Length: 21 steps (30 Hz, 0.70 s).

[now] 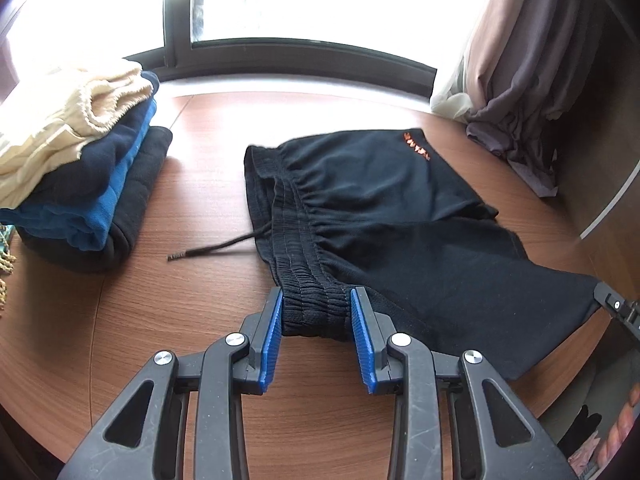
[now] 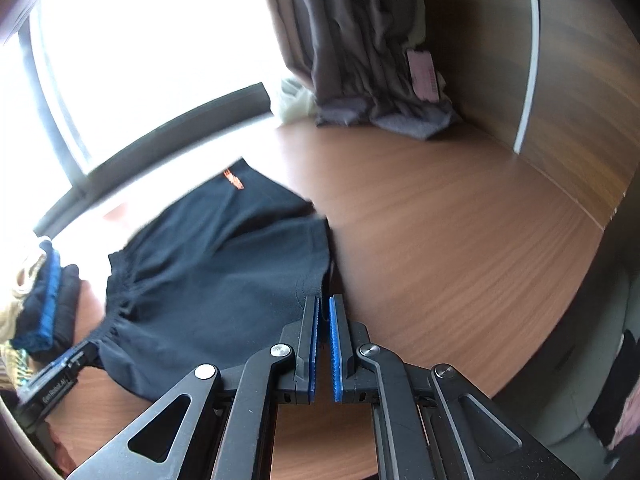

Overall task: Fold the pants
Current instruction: 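Lift the held pants and lay one leg over the other, then open both tools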

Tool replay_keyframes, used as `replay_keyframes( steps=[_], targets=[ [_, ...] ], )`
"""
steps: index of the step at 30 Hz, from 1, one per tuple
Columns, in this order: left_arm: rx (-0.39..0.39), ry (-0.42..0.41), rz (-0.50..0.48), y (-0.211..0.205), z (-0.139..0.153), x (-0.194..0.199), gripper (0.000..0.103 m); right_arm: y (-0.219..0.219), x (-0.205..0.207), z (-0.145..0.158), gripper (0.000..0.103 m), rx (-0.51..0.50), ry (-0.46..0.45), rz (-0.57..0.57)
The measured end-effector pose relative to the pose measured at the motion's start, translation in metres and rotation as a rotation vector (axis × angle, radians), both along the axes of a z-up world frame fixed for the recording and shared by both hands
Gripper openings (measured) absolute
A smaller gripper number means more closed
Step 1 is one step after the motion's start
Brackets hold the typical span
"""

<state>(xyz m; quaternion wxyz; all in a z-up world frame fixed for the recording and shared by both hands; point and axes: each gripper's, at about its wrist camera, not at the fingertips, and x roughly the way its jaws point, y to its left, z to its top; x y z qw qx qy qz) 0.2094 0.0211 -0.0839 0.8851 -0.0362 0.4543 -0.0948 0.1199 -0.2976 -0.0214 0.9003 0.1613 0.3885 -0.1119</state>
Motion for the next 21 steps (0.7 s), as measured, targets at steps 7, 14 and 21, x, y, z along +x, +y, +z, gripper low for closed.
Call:
replay_keyframes(
  steps=[7,14,21],
  targets=[
    [-0.023,-0.059,0.049,-0.001,0.032,-0.002,0.033,-0.008,0.014,0.043,0.006,-0.004,-0.126,0.052],
    [-0.024,-0.088,0.102,-0.007,0.052,0.007,0.033,-0.016,0.040,0.071,0.006,0.007,-0.213,0.091],
    [0.005,-0.080,0.146,-0.011,0.057,0.028,0.033,-0.018,0.077,0.075,0.006,0.014,-0.242,0.135]
  ],
)
